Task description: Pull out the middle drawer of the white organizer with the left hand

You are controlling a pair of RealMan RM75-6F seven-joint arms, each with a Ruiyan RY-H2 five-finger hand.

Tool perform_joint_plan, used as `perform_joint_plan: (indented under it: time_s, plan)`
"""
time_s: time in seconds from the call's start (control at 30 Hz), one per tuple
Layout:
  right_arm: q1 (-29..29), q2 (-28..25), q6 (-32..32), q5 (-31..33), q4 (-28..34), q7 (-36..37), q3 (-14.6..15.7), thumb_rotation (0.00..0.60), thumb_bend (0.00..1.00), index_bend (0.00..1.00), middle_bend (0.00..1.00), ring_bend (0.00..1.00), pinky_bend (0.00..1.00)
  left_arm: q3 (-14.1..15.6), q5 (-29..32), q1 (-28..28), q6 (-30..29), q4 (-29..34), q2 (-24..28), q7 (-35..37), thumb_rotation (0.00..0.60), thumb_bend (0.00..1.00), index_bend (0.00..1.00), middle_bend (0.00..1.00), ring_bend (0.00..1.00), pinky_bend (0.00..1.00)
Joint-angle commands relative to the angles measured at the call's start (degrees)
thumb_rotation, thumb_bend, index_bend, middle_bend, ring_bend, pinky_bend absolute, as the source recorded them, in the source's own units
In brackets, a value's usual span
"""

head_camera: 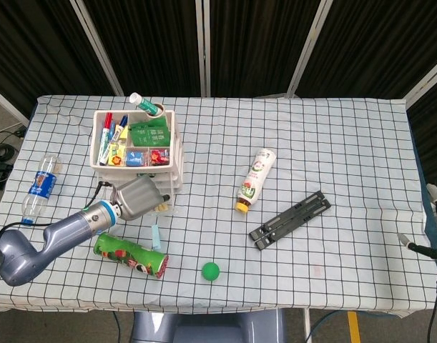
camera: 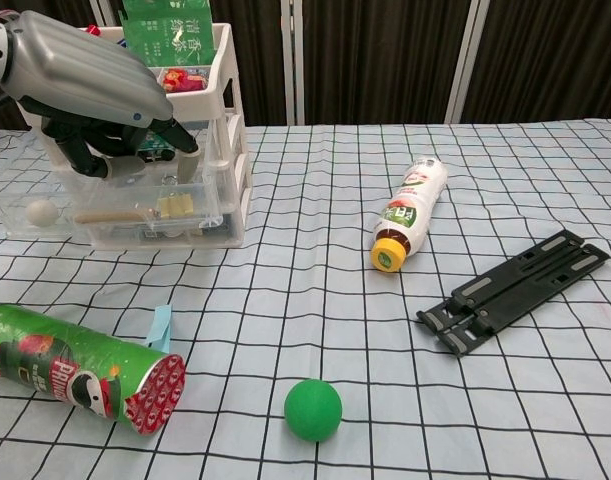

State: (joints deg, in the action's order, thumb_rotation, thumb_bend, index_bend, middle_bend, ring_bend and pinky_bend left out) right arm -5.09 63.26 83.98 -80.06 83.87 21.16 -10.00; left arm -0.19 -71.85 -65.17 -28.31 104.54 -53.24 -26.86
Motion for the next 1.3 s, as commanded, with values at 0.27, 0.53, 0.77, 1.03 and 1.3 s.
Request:
perform_joint_plan:
  time_s: [0.27,0.53,0.77,1.03,1.3]
  plan:
    - [0.22,-0.11,0.5,-0.2,0.25,-0.02,0.02,0.6,0.03,0.0,0.0,0.0,0.0,1.28,-0.67,0.92,0.24,1.44,3.57,-0.02,0.6,0.69,0.38,0.95,0.87,0.77]
    - [0.18,-0.01,0.43,-0.29,0.39,-0.4,0.11,0.6,0.03,0.0,0.0,0.0,0.0,0.42,-2.09,2.96,-2.74,2.05,6.04,2.17,0.6,0.69,0.36,0.95,0.87,0.77]
    - [0.13,0.07,0.4,-0.33,0.49,-0.69,0.13,0.6,0.03,0.0,0.0,0.0,0.0,-2.03,-5.36,5.41,-8.12,1.69,6.45,6.11,0.6,0.35,0.3,0.86,0.81,0.73]
    - [0.14,0.15,0.46,-0.28,0.48,-0.83,0.11,0.6,0.03,0.0,0.0,0.0,0.0,-3.58,-14.25,7.77,-15.5,-3.53,2.48,11.09,0.6,0.08,0.51,0.86,0.81,0.72]
    - [-0.03,0.3,-0.03,0.11,0.26,-1.04,0.04,0.6,0.03,0.0,0.0,0.0,0.0,-3.28,-19.64,6.76,-14.81,-7.35,0.37,14.59,0.6,0.06,0.58,0.88,0.81,0.73]
